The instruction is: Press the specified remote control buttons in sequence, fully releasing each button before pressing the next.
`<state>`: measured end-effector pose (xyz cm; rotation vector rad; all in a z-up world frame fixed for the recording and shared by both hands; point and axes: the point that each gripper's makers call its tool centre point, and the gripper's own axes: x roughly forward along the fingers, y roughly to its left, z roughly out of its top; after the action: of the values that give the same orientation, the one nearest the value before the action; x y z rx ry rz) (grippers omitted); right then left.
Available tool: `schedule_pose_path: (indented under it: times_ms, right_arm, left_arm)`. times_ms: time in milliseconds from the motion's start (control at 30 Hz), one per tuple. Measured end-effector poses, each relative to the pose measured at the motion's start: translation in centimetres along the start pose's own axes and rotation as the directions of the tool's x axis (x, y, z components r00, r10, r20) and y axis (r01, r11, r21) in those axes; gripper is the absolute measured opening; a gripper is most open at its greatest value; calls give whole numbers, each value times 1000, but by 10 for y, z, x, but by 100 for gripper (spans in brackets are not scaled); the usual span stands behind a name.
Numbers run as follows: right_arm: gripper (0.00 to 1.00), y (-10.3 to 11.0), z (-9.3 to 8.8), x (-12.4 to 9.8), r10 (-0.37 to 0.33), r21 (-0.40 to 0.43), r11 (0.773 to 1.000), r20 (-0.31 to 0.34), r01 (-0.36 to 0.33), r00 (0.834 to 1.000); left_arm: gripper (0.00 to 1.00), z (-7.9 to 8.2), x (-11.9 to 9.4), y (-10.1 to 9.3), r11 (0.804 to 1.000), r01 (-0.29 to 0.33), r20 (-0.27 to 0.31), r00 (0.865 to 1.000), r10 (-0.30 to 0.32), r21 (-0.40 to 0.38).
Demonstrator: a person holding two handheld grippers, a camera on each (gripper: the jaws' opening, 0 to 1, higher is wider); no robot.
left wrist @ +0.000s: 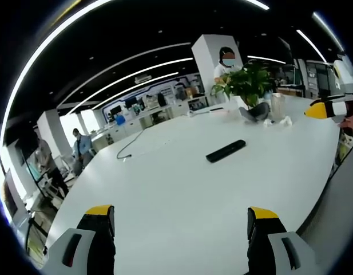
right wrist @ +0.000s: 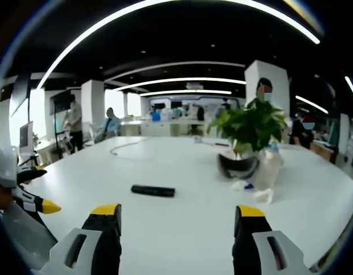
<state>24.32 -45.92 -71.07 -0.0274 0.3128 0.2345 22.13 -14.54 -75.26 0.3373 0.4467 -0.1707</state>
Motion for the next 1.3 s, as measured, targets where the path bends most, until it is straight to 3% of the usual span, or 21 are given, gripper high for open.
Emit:
schedule_pose_path:
  times_ms: [567, 667, 1133, 1300]
  right_arm:
    - [79, -1, 1, -1, 0, 7, 1000, 5, 0, 1000]
    - [78, -1, 2, 0, 0, 9, 1000, 4, 0, 1000]
    - [76, -2, 0, 0, 0, 14, 1000, -7, 0, 1000]
    - [76, 0, -2, 1, 4, 7, 1000, -18, -4, 1000]
  left_arm:
    - [100, 0, 2, -8, 999, 45, -17, 999, -44, 26]
    - [100, 6, 2, -13, 996, 94, -2, 996, -94, -6]
    - [97, 60, 23, -2, 983, 147, 78, 985, -156, 109]
    - [97, 70, 35, -5, 972, 192, 65, 977, -202, 137]
